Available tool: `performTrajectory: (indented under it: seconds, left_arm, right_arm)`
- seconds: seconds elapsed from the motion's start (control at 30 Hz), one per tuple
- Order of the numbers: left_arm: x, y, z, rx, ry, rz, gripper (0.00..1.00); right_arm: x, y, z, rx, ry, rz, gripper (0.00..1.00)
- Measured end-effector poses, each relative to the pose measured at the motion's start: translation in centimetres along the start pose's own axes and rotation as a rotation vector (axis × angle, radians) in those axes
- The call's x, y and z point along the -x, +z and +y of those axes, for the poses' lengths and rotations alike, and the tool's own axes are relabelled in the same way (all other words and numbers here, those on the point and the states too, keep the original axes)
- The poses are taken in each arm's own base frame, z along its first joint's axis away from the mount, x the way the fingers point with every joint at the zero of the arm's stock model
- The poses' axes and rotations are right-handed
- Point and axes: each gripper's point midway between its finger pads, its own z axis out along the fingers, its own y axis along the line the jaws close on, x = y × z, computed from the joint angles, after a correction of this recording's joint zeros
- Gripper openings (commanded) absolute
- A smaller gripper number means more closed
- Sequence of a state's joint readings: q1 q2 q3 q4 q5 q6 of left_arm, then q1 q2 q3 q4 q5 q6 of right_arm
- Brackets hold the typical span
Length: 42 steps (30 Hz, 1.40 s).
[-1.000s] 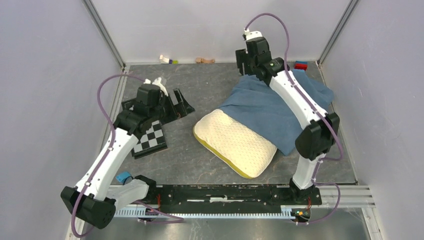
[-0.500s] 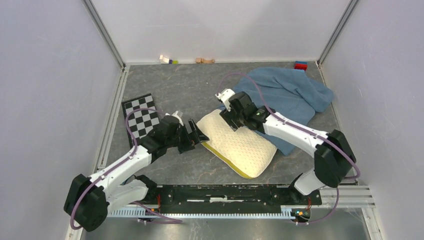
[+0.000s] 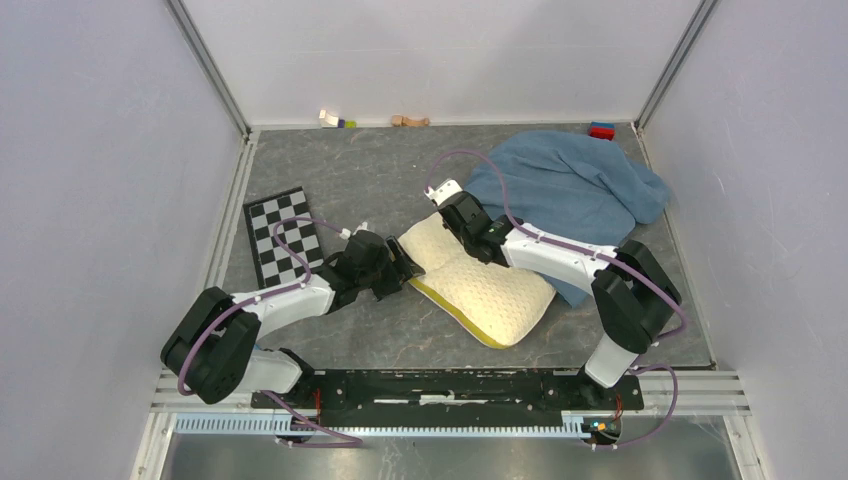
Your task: Put the pillow into the pillowcase
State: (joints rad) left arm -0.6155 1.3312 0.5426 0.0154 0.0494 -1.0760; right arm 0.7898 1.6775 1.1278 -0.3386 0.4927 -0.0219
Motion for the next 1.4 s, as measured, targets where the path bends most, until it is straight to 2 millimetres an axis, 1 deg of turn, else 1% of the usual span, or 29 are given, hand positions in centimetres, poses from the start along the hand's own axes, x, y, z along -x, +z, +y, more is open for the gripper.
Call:
performTrajectory:
  seconds: [0.03, 0.13, 0.2, 0.27, 0.33, 0.4, 0.43, 0.5, 0.53, 0.57, 0.6, 0.67, 0.77, 0.83, 0.9, 0.97, 1.0, 1.13, 1.2, 1.33, 1.4]
  left_arm:
    - [0.1, 0.1, 0.0, 0.002, -0.001, -0.005, 0.77]
    - [0.5, 0.3, -0.2, -0.003, 0.0, -0.024, 0.78]
    - [0.5, 0.3, -0.2, -0.002, 0.0, -0.026, 0.8]
    - [0.5, 0.4, -0.1, 0.001, 0.001, -0.024, 0.84]
    - [0.5, 0.4, -0.1, 0.002, 0.0, -0.024, 0.89]
    - [0.5, 0.5, 0.0, 0.003, 0.0, -0.02, 0.94]
    - [0.4, 0.6, 0.1, 0.005, 0.002, -0.015, 0.96]
    - [0.2, 0.9, 0.3, 0.012, 0.002, -0.005, 0.96]
    - [0.1, 1.1, 0.1, 0.001, 0.001, 0.0, 0.95]
    - [0.2, 1.2, 0.0, -0.006, 0.001, -0.001, 0.93]
    - [0.2, 1.3, -0.2, -0.013, 0.001, 0.0, 0.89]
    - [0.3, 1.7, -0.5, -0.025, 0.002, 0.0, 0.76]
    - [0.1, 2.4, -0.5, -0.028, 0.001, 0.011, 0.52]
    - [-0.1, 2.7, -0.4, -0.028, -0.003, 0.018, 0.31]
    - [0.0, 2.8, -0.7, -0.04, -0.004, 0.017, 0.15]
    - [0.1, 2.7, -1.1, -0.055, -0.003, 0.013, 0.04]
    - [0.2, 2.8, -1.3, -0.059, -0.003, 0.013, 0.03]
    - [0.1, 2.8, -1.4, -0.061, -0.003, 0.019, 0.02]
    - [0.1, 2.8, -1.4, -0.06, -0.003, 0.02, 0.02]
    - [0.1, 2.7, -1.5, -0.064, 0.0, 0.022, 0.02]
    - [0.1, 2.6, -1.6, -0.069, 0.01, 0.024, 0.02]
  right_arm:
    - [0.2, 0.1, -0.4, -0.022, 0.003, -0.001, 0.32]
    - [0.7, 0.5, -1.0, -0.075, 0.006, 0.011, 0.46]
    - [0.6, 0.9, -1.4, -0.104, 0.002, 0.023, 0.49]
    - [0.3, 1.2, -1.6, -0.116, -0.003, 0.034, 0.5]
    - [0.4, 1.2, -1.8, -0.12, -0.002, 0.034, 0.48]
    - [0.4, 1.3, -1.8, -0.122, -0.006, 0.031, 0.43]
    - [0.4, 1.3, -1.8, -0.123, -0.009, 0.032, 0.37]
    - [0.4, 1.6, -1.8, -0.123, -0.015, 0.034, 0.27]
    - [0.3, 1.8, -1.7, -0.123, -0.022, 0.037, 0.23]
    - [0.1, 2.0, -1.5, -0.121, -0.025, 0.041, 0.18]
    - [0.0, 2.1, -1.4, -0.121, -0.029, 0.047, 0.15]
    - [-0.1, 2.5, -1.2, -0.118, -0.034, 0.058, 0.09]
    - [0.0, 2.4, -1.3, -0.12, -0.033, 0.064, 0.03]
    - [0.3, 2.3, -1.4, -0.122, -0.029, 0.063, 0.02]
    - [0.6, 2.1, -1.6, -0.125, -0.025, 0.06, 0.02]
    - [0.9, 1.7, -2.0, -0.135, -0.022, 0.056, 0.02]
    - [1.2, 1.5, -2.2, -0.14, -0.02, 0.053, 0.03]
    - [2.4, 0.7, -2.9, -0.153, -0.006, 0.026, 0.07]
    - [2.7, 0.5, -3.0, -0.155, -0.004, 0.02, 0.0]
    - [2.9, 0.2, -2.8, -0.139, -0.009, 0.026, 0.0]
    - [3.9, -0.7, -2.4, -0.111, -0.001, 0.026, 0.0]
